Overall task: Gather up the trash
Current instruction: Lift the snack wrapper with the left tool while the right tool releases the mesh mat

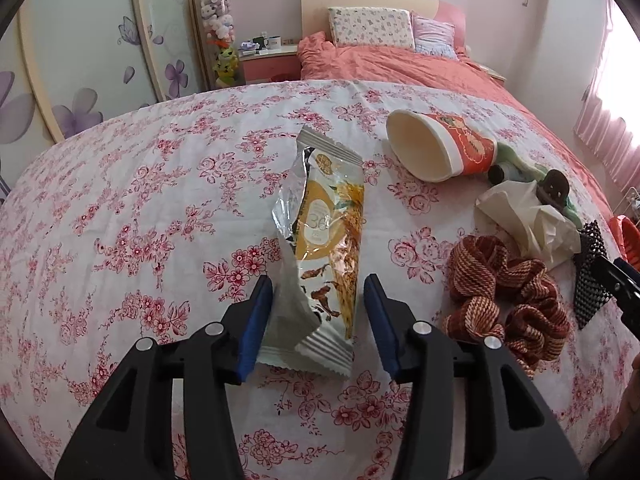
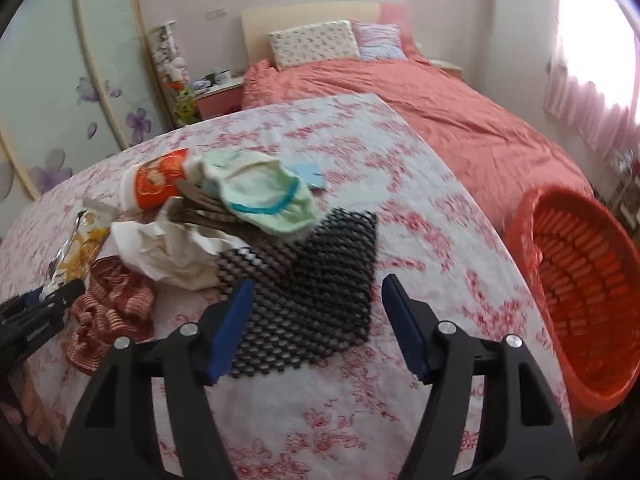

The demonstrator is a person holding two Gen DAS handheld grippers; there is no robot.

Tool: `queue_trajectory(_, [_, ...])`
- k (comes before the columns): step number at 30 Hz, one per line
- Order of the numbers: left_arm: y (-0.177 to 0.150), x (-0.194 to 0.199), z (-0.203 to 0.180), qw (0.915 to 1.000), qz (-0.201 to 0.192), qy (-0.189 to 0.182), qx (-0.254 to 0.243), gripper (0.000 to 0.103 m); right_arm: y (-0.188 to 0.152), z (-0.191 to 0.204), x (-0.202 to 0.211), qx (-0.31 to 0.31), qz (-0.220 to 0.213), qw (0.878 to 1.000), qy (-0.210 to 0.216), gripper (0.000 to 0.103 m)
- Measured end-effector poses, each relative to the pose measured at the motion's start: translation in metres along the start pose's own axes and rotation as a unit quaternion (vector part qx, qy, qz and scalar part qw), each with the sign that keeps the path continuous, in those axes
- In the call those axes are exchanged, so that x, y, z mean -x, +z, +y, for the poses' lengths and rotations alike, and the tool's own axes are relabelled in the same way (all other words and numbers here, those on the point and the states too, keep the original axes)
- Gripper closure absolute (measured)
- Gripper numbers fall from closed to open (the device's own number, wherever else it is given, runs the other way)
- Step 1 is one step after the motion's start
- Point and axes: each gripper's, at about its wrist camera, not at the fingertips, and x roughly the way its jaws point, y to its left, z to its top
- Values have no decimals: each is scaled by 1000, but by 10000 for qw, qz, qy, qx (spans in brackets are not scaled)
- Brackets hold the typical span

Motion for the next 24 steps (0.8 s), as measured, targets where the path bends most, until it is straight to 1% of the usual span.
queue_trajectory(2, [-1, 1, 1, 10000, -6, -37, 30, 54, 3, 5, -4, 94, 40, 9999, -57, 34])
queue_trajectory(3, [-1, 1, 1, 10000, -8, -51, 41, 54, 4, 7, -6, 118, 52, 9999, -102, 29])
queue_trajectory(4, [-1, 1, 1, 10000, -9, -55, 45, 54, 4, 8, -7, 135, 51, 9998, -158, 26])
queue_trajectory(5, [-1, 1, 1, 10000, -8, -48, 41, 54, 4, 8, -9, 154, 89, 9996, -219, 25])
queue_trajectory(8, [0, 1, 2, 10000, -4, -50, 29, 53, 3, 9, -15, 152, 262, 9993, -222, 23])
queue_trajectory(10, [0, 1, 2, 10000, -4, -56, 27, 53, 4, 9, -19, 152, 351, 9989, -260, 14])
queue_trajectory(12, [0, 1, 2, 10000, -6, -69, 40, 53, 4, 8, -22, 130, 443, 9986, -240, 13])
queue_trajectory(15, [-1, 1, 3, 9999, -9, -85, 54, 53, 3, 6, -27, 75, 592, 9979, -234, 6])
queue_trajectory(18, [-1, 1, 3, 10000, -8, -77, 48, 53, 2, 4, -28, 39, 608, 9979, -209, 4])
queue_trajectory(24, [-1, 1, 2, 9999, -9, -86, 57, 53, 2, 5, -29, 59, 622, 9978, -240, 4])
